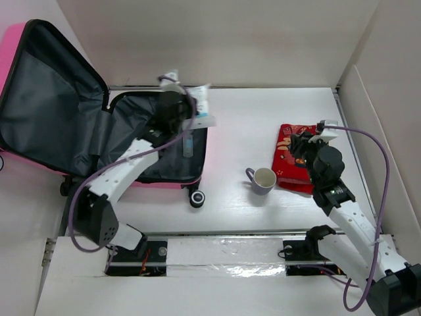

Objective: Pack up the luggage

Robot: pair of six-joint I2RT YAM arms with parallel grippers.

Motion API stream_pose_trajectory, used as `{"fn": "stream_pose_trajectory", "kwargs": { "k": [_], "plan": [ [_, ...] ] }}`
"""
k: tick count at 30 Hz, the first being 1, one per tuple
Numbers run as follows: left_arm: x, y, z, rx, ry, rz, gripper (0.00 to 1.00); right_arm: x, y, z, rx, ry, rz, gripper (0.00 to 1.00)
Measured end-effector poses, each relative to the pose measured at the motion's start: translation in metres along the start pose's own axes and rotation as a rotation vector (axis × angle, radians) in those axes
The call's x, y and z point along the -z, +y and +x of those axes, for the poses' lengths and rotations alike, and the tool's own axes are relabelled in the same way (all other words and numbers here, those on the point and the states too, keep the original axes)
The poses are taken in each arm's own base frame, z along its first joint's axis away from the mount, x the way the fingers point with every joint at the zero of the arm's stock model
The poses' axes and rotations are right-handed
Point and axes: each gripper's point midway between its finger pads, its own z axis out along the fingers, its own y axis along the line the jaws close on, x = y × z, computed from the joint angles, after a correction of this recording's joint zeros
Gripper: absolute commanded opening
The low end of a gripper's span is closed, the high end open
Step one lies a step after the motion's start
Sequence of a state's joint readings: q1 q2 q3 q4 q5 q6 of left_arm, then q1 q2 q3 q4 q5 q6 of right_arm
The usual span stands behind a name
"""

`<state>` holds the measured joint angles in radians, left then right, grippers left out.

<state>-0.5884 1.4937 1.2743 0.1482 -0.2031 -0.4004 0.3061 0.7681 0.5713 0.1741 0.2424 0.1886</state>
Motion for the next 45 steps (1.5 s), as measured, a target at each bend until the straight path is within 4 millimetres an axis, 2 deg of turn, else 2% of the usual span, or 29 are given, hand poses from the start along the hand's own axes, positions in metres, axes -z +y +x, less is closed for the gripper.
{"fn": "stream_pose_trajectory", "kwargs": {
  "k": [2, 3, 4, 5, 6, 8, 10, 11, 12, 14, 15, 16, 17, 20, 22, 25, 26, 28, 30, 32, 33, 34, 39, 45],
  "plan": [
    [0.014, 0.050, -0.023, 0.070, -0.056, -0.099, 0.06, -0.001, 0.001, 0.001, 0.000, 0.003, -0.008, 0.31],
    [0.020, 0.072, -0.026, 0.093, -0.068, -0.149, 0.14, -0.001, 0.003, 0.001, -0.001, 0.003, -0.013, 0.31],
    [0.027, 0.094, -0.025, 0.115, -0.071, -0.202, 0.28, -0.001, 0.004, 0.000, -0.003, 0.001, -0.018, 0.31],
    [0.034, 0.114, -0.019, 0.133, -0.062, -0.251, 0.53, -0.001, 0.005, 0.000, -0.004, 0.000, -0.024, 0.31],
    [0.042, 0.131, -0.011, 0.146, -0.047, -0.294, 0.60, -0.001, 0.005, 0.000, -0.005, -0.001, -0.028, 0.32],
    [0.054, 0.158, 0.007, 0.177, -0.008, -0.361, 0.69, -0.001, 0.007, 0.000, -0.004, 0.002, -0.037, 0.32],
    [0.062, 0.173, 0.020, 0.190, 0.028, -0.404, 0.70, -0.001, 0.008, 0.000, -0.005, 0.003, -0.042, 0.32],
    [0.065, 0.175, 0.025, 0.194, 0.045, -0.411, 0.70, -0.001, 0.008, 0.000, -0.005, 0.003, -0.044, 0.30],
    [0.066, 0.173, 0.026, 0.196, 0.054, -0.406, 0.66, -0.001, 0.009, 0.001, -0.004, 0.004, -0.046, 0.19],
    [0.067, 0.160, 0.026, 0.193, 0.057, -0.370, 0.56, -0.001, 0.010, 0.001, -0.003, 0.005, -0.052, 0.10],
    [0.068, 0.148, 0.027, 0.185, 0.059, -0.336, 0.51, -0.001, 0.010, 0.001, -0.005, 0.006, -0.054, 0.02],
    [0.068, 0.131, 0.027, 0.176, 0.060, -0.286, 0.45, -0.001, 0.010, 0.001, -0.004, 0.006, -0.057, 0.00],
    [0.068, 0.111, 0.028, 0.166, 0.064, -0.226, 0.41, -0.001, 0.011, 0.001, -0.006, 0.007, -0.059, 0.00],
    [0.071, 0.037, 0.040, 0.104, 0.090, -0.002, 0.25, -0.001, 0.012, 0.002, -0.007, 0.009, -0.065, 0.00],
    [0.078, -0.016, 0.062, 0.033, 0.139, 0.136, 0.23, -0.001, 0.012, 0.003, -0.006, 0.013, -0.065, 0.00],
    [0.092, -0.094, 0.105, -0.106, 0.222, 0.326, 0.27, -0.003, 0.012, 0.006, -0.004, 0.022, -0.064, 0.00],
    [0.099, -0.116, 0.122, -0.156, 0.249, 0.377, 0.29, -0.003, 0.012, 0.006, -0.004, 0.024, -0.063, 0.00],
    [0.112, -0.145, 0.158, -0.238, 0.304, 0.444, 0.31, -0.003, 0.011, 0.007, -0.002, 0.026, -0.061, 0.00],
    [0.122, -0.159, 0.188, -0.297, 0.356, 0.473, 0.32, -0.003, 0.011, 0.007, 0.000, 0.025, -0.058, 0.00],
    [0.125, -0.163, 0.209, -0.337, 0.398, 0.457, 0.34, -0.003, 0.010, 0.007, 0.001, 0.024, -0.055, 0.00],
    [0.124, -0.163, 0.216, -0.350, 0.412, 0.436, 0.42, -0.003, 0.010, 0.006, 0.000, 0.023, -0.054, 0.00],
    [0.123, -0.162, 0.221, -0.356, 0.422, 0.413, 0.44, -0.003, 0.010, 0.006, 0.001, 0.021, -0.053, 0.03],
    [0.114, -0.151, 0.228, -0.334, 0.446, 0.294, 0.48, -0.001, 0.008, 0.002, 0.000, 0.007, -0.044, 0.14],
    [0.093, -0.143, 0.230, -0.340, 0.432, 0.194, 0.48, -0.001, 0.007, 0.000, 0.000, 0.003, -0.040, 0.17]
  ]
}}
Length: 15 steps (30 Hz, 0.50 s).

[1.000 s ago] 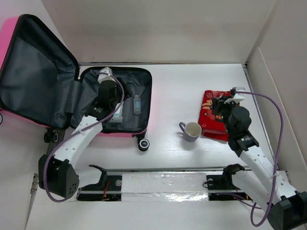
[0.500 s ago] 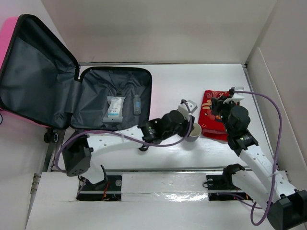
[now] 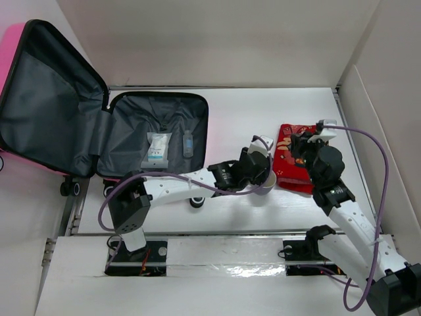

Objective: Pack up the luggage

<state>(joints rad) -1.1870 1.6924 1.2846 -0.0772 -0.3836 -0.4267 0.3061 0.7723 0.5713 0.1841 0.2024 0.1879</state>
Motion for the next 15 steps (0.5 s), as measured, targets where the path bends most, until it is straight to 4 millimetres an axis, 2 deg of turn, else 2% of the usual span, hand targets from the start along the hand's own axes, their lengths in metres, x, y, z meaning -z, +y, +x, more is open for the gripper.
{"fn": "stream_pose_trajectory", "kwargs": {
  "k": [8, 11, 15],
  "plan": [
    [-0.040, 0.011, 0.007, -0.160, 0.037, 0.002, 0.45, 0.000, -0.001, 0.000, 0.000, 0.000, 0.004, 0.19],
    [-0.050, 0.009, 0.011, -0.220, 0.053, 0.013, 0.45, 0.000, -0.001, 0.000, 0.000, 0.000, 0.008, 0.19],
    [-0.055, 0.010, 0.018, -0.275, 0.079, 0.036, 0.39, 0.001, -0.002, -0.002, -0.001, -0.006, 0.010, 0.19]
  ]
}}
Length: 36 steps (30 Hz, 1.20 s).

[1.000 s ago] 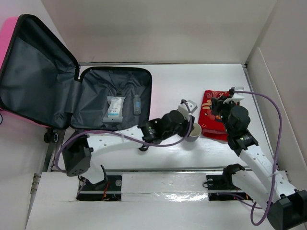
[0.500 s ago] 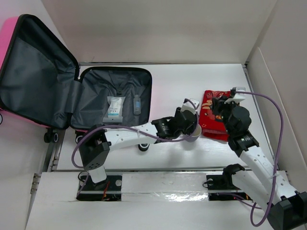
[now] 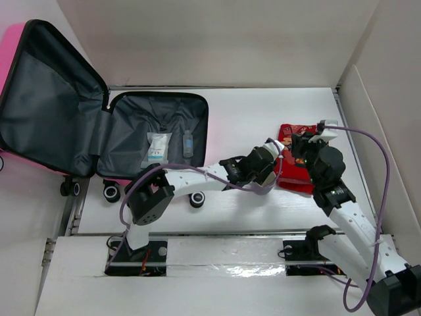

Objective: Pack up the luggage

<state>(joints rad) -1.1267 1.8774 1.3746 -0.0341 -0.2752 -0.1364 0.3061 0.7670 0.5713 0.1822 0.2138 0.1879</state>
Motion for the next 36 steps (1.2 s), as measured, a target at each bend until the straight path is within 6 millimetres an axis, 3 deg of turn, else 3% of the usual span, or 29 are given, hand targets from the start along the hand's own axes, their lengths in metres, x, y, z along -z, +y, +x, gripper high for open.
{"fn": "stream_pose_trajectory", "kwargs": {
  "k": [5, 6, 14, 18, 20, 23, 27, 30, 33, 36],
  "plan": [
    [-0.007, -0.001, 0.005, -0.033, 0.013, 0.027, 0.13, 0.001, -0.001, -0.003, -0.002, -0.011, 0.005, 0.19],
    [-0.009, -0.002, 0.006, -0.036, 0.015, 0.031, 0.00, 0.001, -0.001, -0.003, -0.002, -0.010, 0.006, 0.19],
    [-0.013, 0.000, 0.000, -0.028, -0.012, 0.027, 0.00, 0.002, -0.003, -0.004, -0.003, -0.014, 0.016, 0.19],
    [-0.005, 0.018, -0.003, -0.007, -0.020, -0.015, 0.00, 0.004, -0.003, -0.008, -0.005, -0.026, 0.017, 0.19],
    [0.007, 0.044, -0.008, 0.023, -0.025, -0.064, 0.00, 0.005, -0.003, -0.009, -0.006, -0.031, 0.017, 0.19],
    [0.032, 0.097, -0.031, 0.111, -0.074, -0.159, 0.00, 0.005, -0.003, -0.011, -0.008, -0.035, 0.016, 0.19],
    [0.094, 0.201, -0.082, 0.317, -0.249, -0.337, 0.00, 0.006, -0.003, -0.010, -0.010, -0.031, 0.016, 0.19],
    [0.153, 0.282, -0.100, 0.470, -0.399, -0.499, 0.00, 0.005, -0.003, -0.009, -0.011, -0.030, 0.016, 0.19],
    [0.202, 0.350, -0.085, 0.583, -0.488, -0.682, 0.00, 0.005, -0.003, -0.007, -0.011, -0.022, 0.017, 0.19],
    [0.223, 0.397, -0.048, 0.648, -0.469, -0.835, 0.00, 0.005, -0.003, -0.006, -0.012, -0.019, 0.017, 0.19]
  ]
}}
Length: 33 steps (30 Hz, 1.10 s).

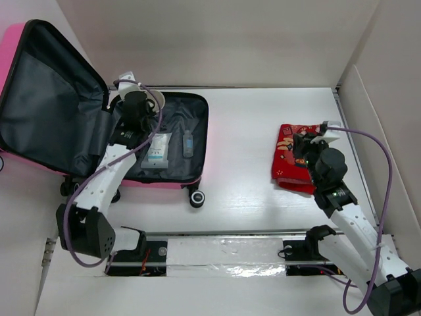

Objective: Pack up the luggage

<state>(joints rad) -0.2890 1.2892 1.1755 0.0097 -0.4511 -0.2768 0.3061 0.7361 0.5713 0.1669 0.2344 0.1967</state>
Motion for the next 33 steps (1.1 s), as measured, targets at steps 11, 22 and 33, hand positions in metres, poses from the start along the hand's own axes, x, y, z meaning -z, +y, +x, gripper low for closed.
{"fn": "stream_pose_trajectory", "kwargs": {
  "k": [11, 22, 33],
  "plan": [
    [-0.063, 0.095, 0.103, -0.101, 0.262, -0.252, 0.00, 0.001, 0.005, 0.000, -0.003, 0.002, -0.028, 0.19],
    [-0.101, 0.115, 0.117, -0.149, 0.279, -0.299, 0.00, 0.000, 0.005, 0.002, -0.001, 0.010, -0.031, 0.19],
    [-0.113, 0.140, 0.104, -0.180, 0.229, -0.351, 0.00, 0.000, 0.005, 0.003, 0.000, 0.014, -0.031, 0.20]
  ]
}}
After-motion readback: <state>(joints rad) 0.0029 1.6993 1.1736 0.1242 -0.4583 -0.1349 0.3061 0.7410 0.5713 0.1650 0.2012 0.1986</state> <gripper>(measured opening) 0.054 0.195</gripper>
